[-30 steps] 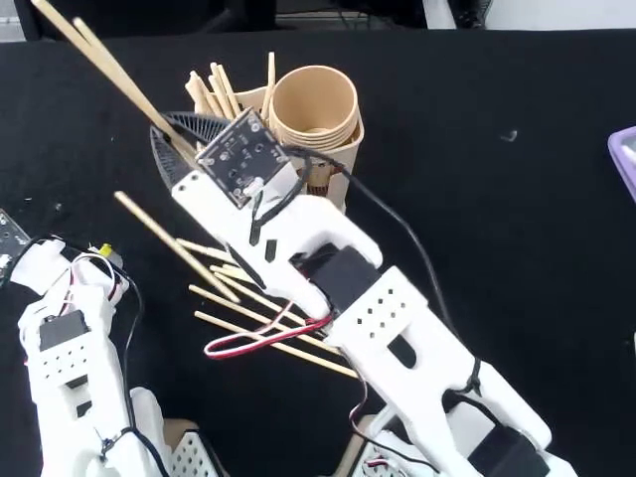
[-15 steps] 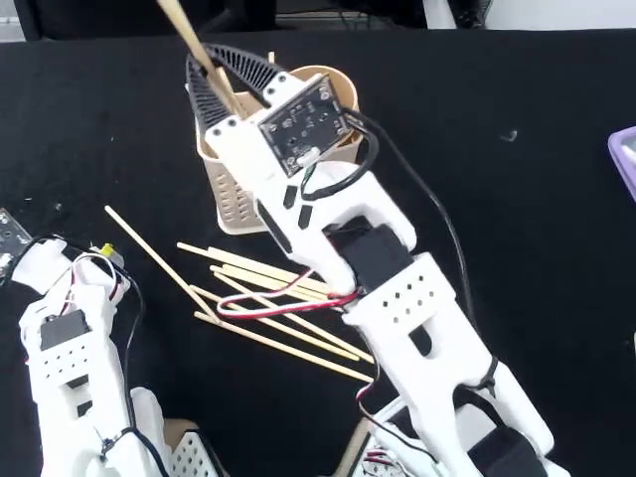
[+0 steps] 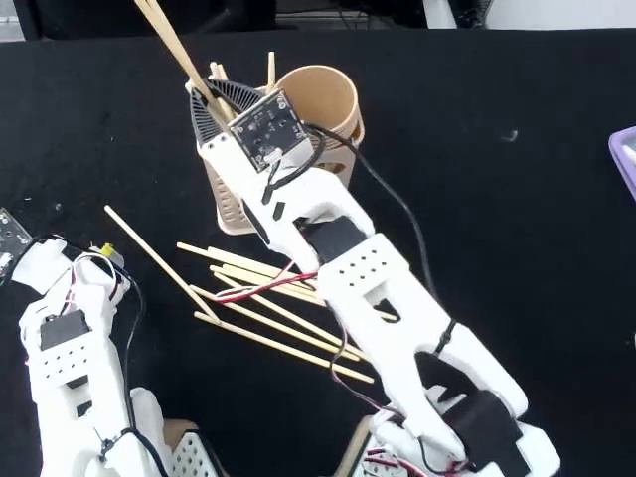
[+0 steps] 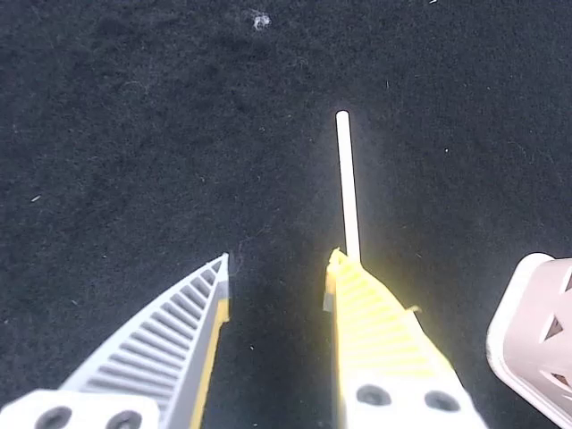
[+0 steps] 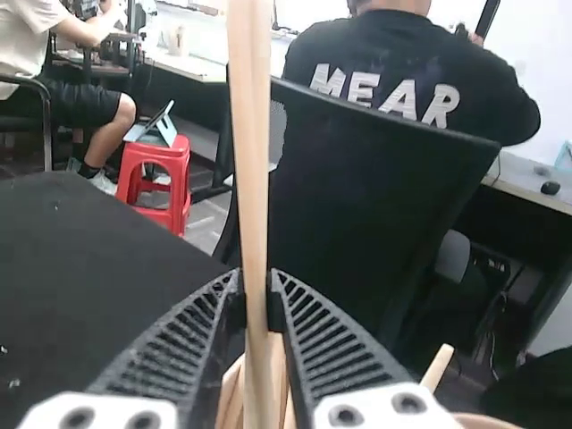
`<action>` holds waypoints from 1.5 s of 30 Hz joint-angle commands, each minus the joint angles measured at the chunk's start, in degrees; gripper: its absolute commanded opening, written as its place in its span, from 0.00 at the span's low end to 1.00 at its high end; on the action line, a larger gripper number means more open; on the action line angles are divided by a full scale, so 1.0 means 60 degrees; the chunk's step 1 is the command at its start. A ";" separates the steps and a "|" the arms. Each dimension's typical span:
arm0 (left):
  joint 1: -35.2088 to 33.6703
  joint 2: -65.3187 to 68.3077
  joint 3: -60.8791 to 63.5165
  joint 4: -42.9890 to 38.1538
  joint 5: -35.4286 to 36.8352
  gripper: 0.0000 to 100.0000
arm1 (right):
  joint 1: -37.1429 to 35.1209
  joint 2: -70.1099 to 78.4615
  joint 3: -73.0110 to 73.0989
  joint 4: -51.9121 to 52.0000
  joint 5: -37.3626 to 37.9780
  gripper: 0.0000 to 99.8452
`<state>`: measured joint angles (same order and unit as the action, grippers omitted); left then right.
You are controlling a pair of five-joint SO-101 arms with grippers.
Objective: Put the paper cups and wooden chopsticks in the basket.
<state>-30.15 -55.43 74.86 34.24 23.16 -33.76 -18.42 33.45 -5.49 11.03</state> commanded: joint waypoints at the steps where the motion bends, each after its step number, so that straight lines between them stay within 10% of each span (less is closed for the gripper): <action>1: 0.0110 -0.0176 -0.0139 -0.0190 0.0059 0.18 | 0.0117 -0.0066 -0.0110 -0.0220 -0.0059 0.08; 13: 0.0110 -0.0176 -0.0125 -0.0190 0.0059 0.18 | 0.0073 -0.1546 -0.1179 0.2300 -0.0059 0.11; 25: 0.0212 -0.0132 -0.0212 -0.0088 -0.0425 0.18 | 0.1070 -0.8198 0.0681 1.1722 0.0044 0.11; 31: 0.1179 -0.0073 -0.1502 0.1509 -0.1260 0.18 | 0.3927 -1.0410 0.4564 1.1048 0.0777 0.11; 45: 0.1692 0.0850 -0.2938 0.3355 -0.3429 0.26 | 0.5377 -1.1509 0.8520 0.9084 -0.0322 0.11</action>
<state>-20.75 -54.37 59.74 54.64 2.42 -2.64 -86.11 83.91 51.65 9.63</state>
